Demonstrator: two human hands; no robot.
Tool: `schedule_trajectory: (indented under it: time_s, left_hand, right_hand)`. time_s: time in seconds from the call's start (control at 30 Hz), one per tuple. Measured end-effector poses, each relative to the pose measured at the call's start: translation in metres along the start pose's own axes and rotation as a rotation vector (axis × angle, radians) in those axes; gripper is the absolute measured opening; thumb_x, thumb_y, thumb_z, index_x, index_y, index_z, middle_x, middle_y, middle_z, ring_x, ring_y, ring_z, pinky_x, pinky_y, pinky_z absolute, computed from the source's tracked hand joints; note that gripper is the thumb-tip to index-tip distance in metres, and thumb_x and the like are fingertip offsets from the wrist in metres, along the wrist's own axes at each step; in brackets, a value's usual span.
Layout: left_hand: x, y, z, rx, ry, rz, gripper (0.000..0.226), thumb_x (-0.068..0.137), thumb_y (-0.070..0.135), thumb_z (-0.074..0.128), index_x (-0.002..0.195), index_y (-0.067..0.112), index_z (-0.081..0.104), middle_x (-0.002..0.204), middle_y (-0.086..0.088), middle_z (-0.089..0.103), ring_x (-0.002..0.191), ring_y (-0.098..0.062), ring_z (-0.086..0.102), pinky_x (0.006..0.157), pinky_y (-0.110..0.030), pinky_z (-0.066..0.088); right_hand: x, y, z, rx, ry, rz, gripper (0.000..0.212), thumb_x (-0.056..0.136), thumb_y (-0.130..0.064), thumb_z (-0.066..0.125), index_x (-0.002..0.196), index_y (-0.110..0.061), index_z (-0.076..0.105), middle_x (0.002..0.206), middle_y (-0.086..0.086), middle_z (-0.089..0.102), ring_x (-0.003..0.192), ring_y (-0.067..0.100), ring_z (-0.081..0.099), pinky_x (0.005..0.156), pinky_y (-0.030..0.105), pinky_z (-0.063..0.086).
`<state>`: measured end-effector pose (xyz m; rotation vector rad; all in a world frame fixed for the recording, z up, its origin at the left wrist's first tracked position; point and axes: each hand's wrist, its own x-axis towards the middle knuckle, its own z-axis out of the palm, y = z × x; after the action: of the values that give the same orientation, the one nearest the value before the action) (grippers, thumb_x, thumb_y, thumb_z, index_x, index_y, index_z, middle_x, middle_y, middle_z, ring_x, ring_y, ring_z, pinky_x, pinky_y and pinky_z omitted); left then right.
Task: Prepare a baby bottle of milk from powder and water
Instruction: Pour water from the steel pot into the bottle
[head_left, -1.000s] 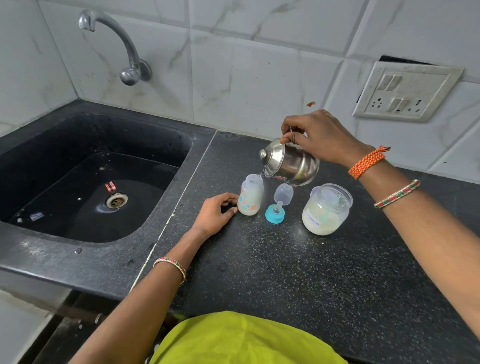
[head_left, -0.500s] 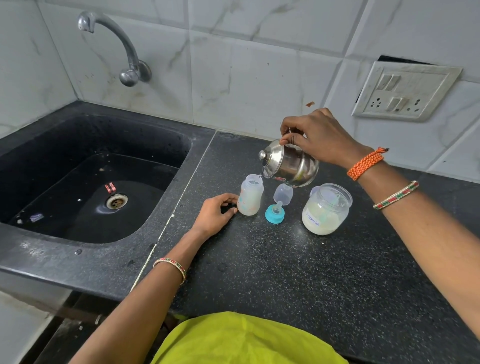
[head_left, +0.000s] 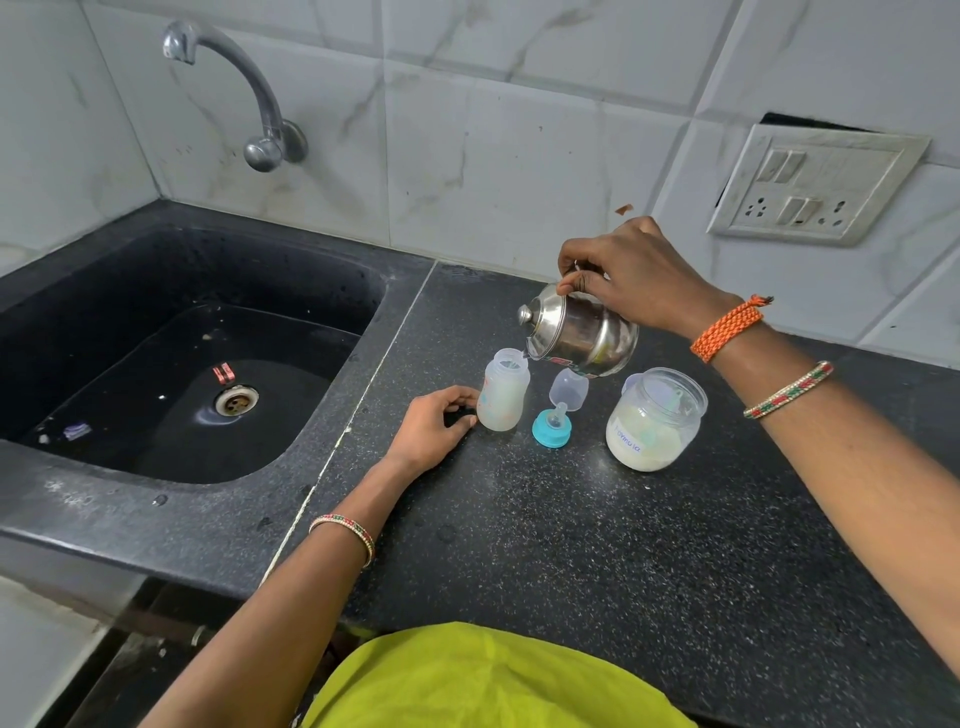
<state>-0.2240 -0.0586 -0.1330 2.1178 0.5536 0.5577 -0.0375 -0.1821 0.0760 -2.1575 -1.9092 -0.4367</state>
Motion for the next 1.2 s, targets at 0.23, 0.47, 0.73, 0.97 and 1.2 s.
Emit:
schedule_trajectory:
  time_s: [0.23, 0.47, 0.73, 0.97, 1.2]
  left_hand:
    - [0.0001, 0.0008, -0.0001, -0.003, 0.001, -0.003, 0.035, 0.085, 0.005, 0.065, 0.118, 0.016, 0.061, 0.106, 0.015, 0.061, 0.097, 0.005, 0.056, 0.082, 0.004, 0.037]
    - [-0.0002, 0.0014, -0.0003, -0.004, 0.002, -0.001, 0.034, 0.085, 0.004, 0.065, 0.118, 0.015, 0.062, 0.106, 0.014, 0.061, 0.097, 0.004, 0.057, 0.082, 0.004, 0.037]
    - [-0.0001, 0.0018, 0.0000, -0.010, 0.009, 0.002, 0.033, 0.085, 0.004, 0.065, 0.116, 0.014, 0.062, 0.104, 0.014, 0.061, 0.096, 0.003, 0.056, 0.081, 0.005, 0.036]
    - [-0.0003, 0.0018, -0.0006, -0.009, 0.004, 0.003, 0.033, 0.086, 0.004, 0.064, 0.117, 0.015, 0.062, 0.105, 0.013, 0.061, 0.098, 0.001, 0.057, 0.082, 0.003, 0.037]
    - [-0.0002, 0.0010, -0.0005, -0.017, 0.001, -0.002, 0.033, 0.086, 0.005, 0.064, 0.117, 0.016, 0.062, 0.107, 0.013, 0.062, 0.100, 0.001, 0.058, 0.084, 0.002, 0.038]
  right_hand:
    - [0.0007, 0.0019, 0.0003, -0.044, 0.024, -0.018, 0.019, 0.094, -0.035, 0.053, 0.094, -0.018, 0.062, 0.077, 0.000, 0.066, 0.077, 0.016, 0.048, 0.101, 0.042, 0.026]
    - [0.0007, -0.0012, -0.0012, -0.083, 0.028, -0.050, 0.017, 0.095, -0.031, 0.051, 0.091, -0.017, 0.060, 0.082, 0.002, 0.070, 0.077, 0.018, 0.046, 0.100, 0.041, 0.024]
    - [0.0037, -0.0022, -0.0015, -0.122, 0.004, -0.075, 0.019, 0.095, -0.033, 0.049, 0.091, -0.018, 0.059, 0.081, 0.002, 0.070, 0.074, 0.017, 0.050, 0.101, 0.042, 0.024]
    - [0.0071, -0.0032, -0.0050, -0.178, 0.003, -0.112, 0.019, 0.095, -0.033, 0.048, 0.092, -0.017, 0.059, 0.084, 0.003, 0.071, 0.073, 0.018, 0.050, 0.100, 0.041, 0.025]
    - [0.0091, -0.0035, -0.0081, -0.253, 0.004, -0.138, 0.021, 0.095, -0.032, 0.046, 0.094, -0.016, 0.060, 0.086, 0.003, 0.072, 0.080, 0.026, 0.060, 0.100, 0.043, 0.026]
